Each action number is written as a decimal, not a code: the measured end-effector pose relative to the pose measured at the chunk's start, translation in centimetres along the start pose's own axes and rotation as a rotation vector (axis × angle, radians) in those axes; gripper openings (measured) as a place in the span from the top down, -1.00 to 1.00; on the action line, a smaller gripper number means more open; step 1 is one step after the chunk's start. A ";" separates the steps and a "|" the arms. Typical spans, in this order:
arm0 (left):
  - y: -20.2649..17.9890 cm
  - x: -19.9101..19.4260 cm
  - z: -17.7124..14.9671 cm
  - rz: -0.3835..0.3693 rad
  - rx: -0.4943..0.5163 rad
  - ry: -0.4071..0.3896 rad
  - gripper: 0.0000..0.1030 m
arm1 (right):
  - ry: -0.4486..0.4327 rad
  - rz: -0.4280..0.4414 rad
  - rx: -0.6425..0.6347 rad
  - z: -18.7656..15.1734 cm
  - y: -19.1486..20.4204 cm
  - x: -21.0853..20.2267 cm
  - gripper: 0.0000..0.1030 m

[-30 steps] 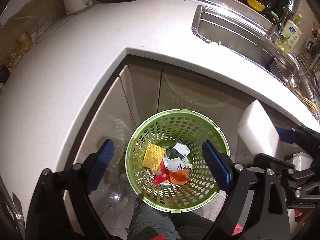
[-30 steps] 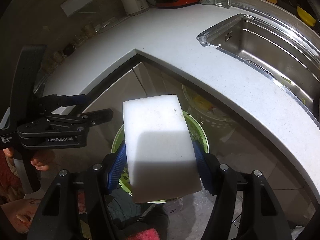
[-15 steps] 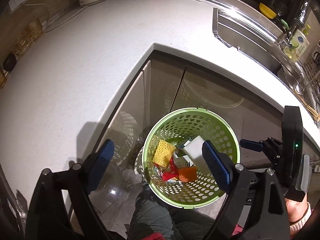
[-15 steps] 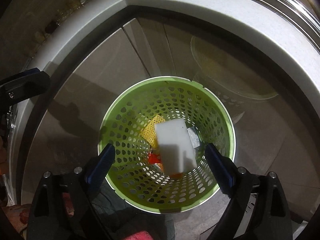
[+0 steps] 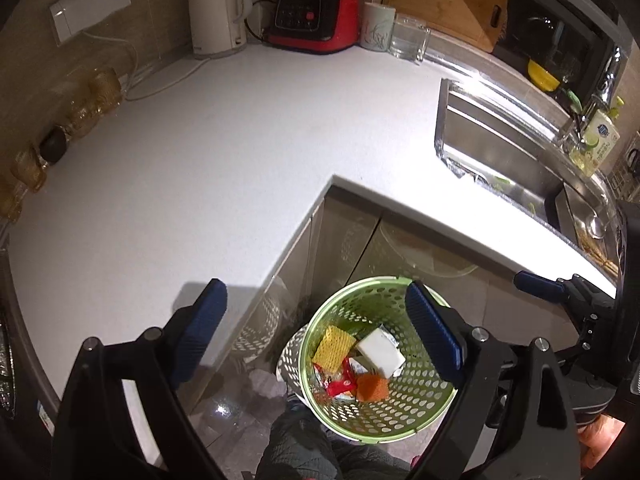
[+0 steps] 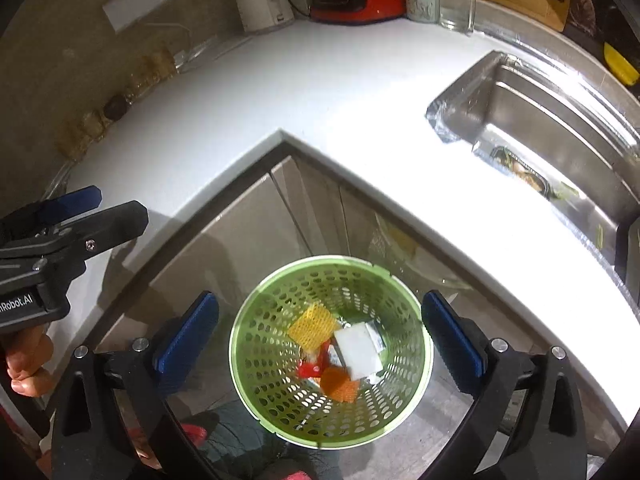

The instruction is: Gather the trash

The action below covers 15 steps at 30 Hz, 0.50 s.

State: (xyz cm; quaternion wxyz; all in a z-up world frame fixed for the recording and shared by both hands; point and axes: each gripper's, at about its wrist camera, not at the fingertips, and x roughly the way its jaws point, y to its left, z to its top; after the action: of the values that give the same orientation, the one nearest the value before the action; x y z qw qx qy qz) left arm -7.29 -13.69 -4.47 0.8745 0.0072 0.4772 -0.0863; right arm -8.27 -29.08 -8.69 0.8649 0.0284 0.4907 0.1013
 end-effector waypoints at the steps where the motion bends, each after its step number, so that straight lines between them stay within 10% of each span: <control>1: 0.1 -0.7 0.6 0.004 -0.004 -0.022 -0.83 | -0.019 -0.001 -0.002 0.8 0.1 -0.7 -0.95; 15: 0.4 -8.9 8.7 0.106 -0.082 -0.269 -0.85 | -0.237 0.023 -0.044 10.7 0.8 -8.3 -0.95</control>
State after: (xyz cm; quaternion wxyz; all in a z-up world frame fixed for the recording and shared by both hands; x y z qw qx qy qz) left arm -4.72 -12.82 7.71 0.9334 -0.0152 0.3580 -0.0207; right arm -3.41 -29.40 3.92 0.9161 0.0268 0.3823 0.1177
